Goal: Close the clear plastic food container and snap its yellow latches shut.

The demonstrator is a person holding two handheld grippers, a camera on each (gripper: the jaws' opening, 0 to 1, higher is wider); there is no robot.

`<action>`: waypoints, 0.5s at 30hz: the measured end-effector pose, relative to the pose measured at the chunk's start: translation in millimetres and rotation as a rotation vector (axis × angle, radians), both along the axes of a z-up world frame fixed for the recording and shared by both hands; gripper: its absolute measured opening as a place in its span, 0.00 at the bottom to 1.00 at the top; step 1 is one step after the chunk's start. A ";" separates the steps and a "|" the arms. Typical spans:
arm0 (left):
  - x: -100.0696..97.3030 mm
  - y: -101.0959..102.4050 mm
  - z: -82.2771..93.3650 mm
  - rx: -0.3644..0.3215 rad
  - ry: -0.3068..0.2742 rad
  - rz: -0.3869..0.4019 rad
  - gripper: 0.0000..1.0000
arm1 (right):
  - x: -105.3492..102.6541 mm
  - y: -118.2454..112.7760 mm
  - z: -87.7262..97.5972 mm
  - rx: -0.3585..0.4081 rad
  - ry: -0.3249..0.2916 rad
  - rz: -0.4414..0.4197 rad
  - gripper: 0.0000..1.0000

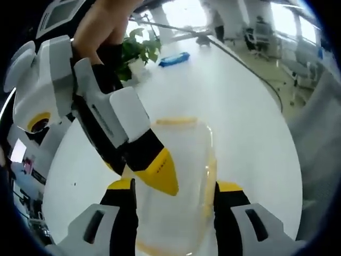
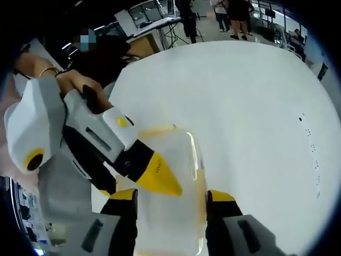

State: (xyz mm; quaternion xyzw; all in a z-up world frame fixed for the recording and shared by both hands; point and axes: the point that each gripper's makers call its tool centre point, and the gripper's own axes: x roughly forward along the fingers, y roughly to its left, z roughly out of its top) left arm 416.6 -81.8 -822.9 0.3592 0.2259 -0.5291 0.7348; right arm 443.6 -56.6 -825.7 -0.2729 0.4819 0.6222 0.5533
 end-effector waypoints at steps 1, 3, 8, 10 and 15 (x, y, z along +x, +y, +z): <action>-0.3 0.1 0.2 0.000 0.001 0.000 0.55 | 0.3 -1.2 0.3 -0.001 -0.006 -0.003 0.49; 0.0 1.0 1.8 -0.020 0.016 0.000 0.55 | 0.8 -0.9 0.2 -0.001 -0.016 -0.009 0.49; -0.1 0.3 2.4 -0.026 0.037 -0.001 0.55 | 0.7 0.0 1.2 -0.010 -0.045 -0.024 0.49; -0.1 0.5 2.7 -0.026 0.038 -0.002 0.55 | 1.0 -0.2 1.8 -0.014 -0.058 -0.032 0.49; -0.8 0.3 3.0 -0.024 0.037 -0.007 0.55 | 1.2 -0.8 4.0 -0.030 -0.106 -0.061 0.49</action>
